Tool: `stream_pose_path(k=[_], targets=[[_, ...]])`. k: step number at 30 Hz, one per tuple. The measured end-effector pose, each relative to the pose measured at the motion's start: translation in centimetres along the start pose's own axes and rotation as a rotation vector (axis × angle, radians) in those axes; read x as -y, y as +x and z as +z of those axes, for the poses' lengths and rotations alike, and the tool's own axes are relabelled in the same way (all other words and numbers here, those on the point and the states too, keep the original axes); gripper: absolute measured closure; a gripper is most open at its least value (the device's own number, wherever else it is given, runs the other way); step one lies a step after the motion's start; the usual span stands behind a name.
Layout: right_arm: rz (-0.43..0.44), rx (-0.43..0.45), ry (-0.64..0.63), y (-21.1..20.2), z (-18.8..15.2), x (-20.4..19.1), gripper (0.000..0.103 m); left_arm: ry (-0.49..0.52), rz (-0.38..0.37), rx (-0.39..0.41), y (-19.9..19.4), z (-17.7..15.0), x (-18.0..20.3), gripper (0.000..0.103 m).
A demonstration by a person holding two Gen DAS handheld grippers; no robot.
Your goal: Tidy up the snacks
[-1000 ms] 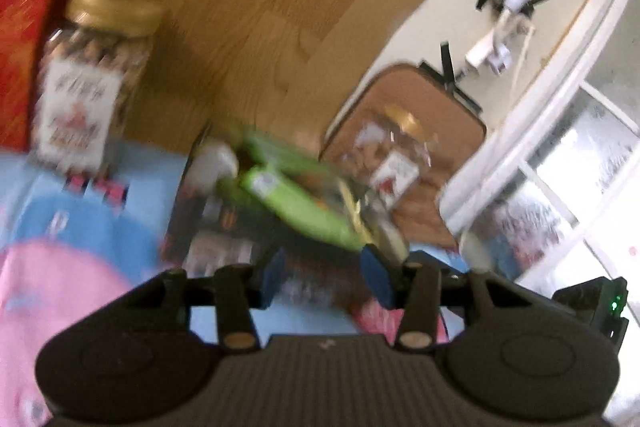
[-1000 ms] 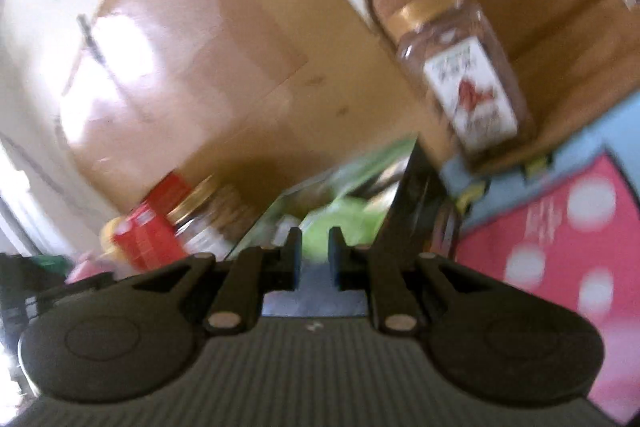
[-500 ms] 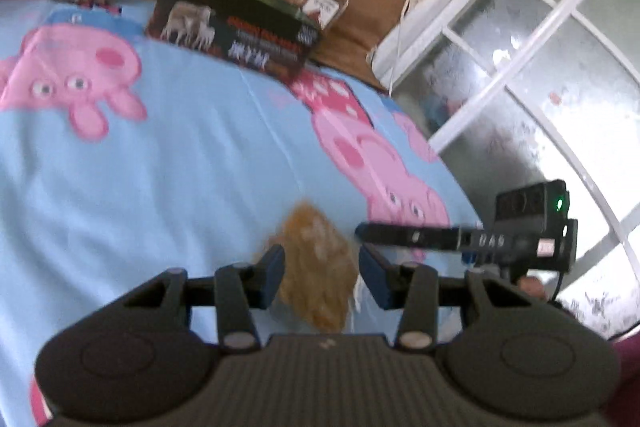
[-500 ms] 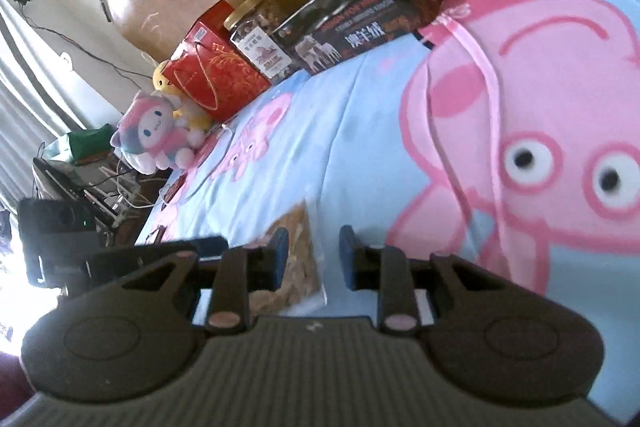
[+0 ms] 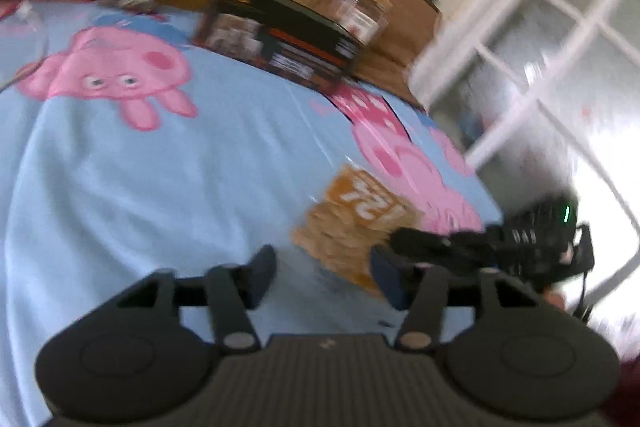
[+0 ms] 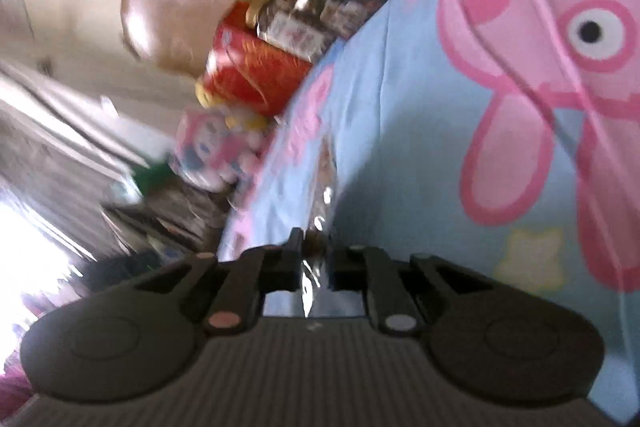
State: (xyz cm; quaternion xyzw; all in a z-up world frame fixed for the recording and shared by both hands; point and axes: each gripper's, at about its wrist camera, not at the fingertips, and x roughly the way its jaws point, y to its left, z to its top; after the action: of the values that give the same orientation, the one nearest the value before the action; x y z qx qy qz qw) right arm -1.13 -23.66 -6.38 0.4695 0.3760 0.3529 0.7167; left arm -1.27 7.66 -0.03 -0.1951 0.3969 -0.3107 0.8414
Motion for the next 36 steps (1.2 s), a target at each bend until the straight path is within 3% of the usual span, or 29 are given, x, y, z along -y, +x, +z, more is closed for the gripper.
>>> stream_pose_path(k=[4, 8, 10, 11, 15, 21, 26, 33, 36], targets=[[0.088, 0.040, 0.072, -0.9, 0.9, 0.7, 0.090, -0.171, -0.139, 0.004, 0.2, 1.1, -2.2, 0.045], [0.179, 0.054, 0.097, -0.9, 1.7, 0.5, 0.090, -0.194, -0.201, -0.012, 1.4, 1.7, -1.7, 0.043], [0.209, 0.048, 0.098, -0.7, 2.1, 0.3, 0.090, -0.176, -0.207, -0.017, 2.1, 1.9, -1.1, 0.050], [0.210, 0.045, 0.092, -0.6, 2.4, 0.2, 0.090, -0.164, -0.214, -0.013, 2.4, 2.1, -0.8, 0.060], [0.173, 0.045, 0.062, -0.3, 3.9, -0.1, 0.090, -0.138, -0.199, 0.012, 2.6, 3.7, -0.4, 0.073], [0.131, 0.079, -0.060, 1.2, 7.8, -2.5, 0.090, -0.053, -0.138, 0.072, 3.0, 8.4, 0.6, 0.073], [0.047, 0.174, -0.206, 3.1, 11.6, -5.1, 0.090, 0.010, -0.086, 0.125, 5.3, 14.3, 0.7, 0.071], [-0.050, 0.294, -0.191, 5.6, 17.1, -4.0, 0.088, 0.050, -0.011, 0.122, 11.0, 21.2, 0.2, 0.069], [-0.114, 0.335, -0.201, 6.4, 18.6, -3.7, 0.081, 0.064, 0.031, 0.120, 13.3, 22.9, 0.1, 0.067]])
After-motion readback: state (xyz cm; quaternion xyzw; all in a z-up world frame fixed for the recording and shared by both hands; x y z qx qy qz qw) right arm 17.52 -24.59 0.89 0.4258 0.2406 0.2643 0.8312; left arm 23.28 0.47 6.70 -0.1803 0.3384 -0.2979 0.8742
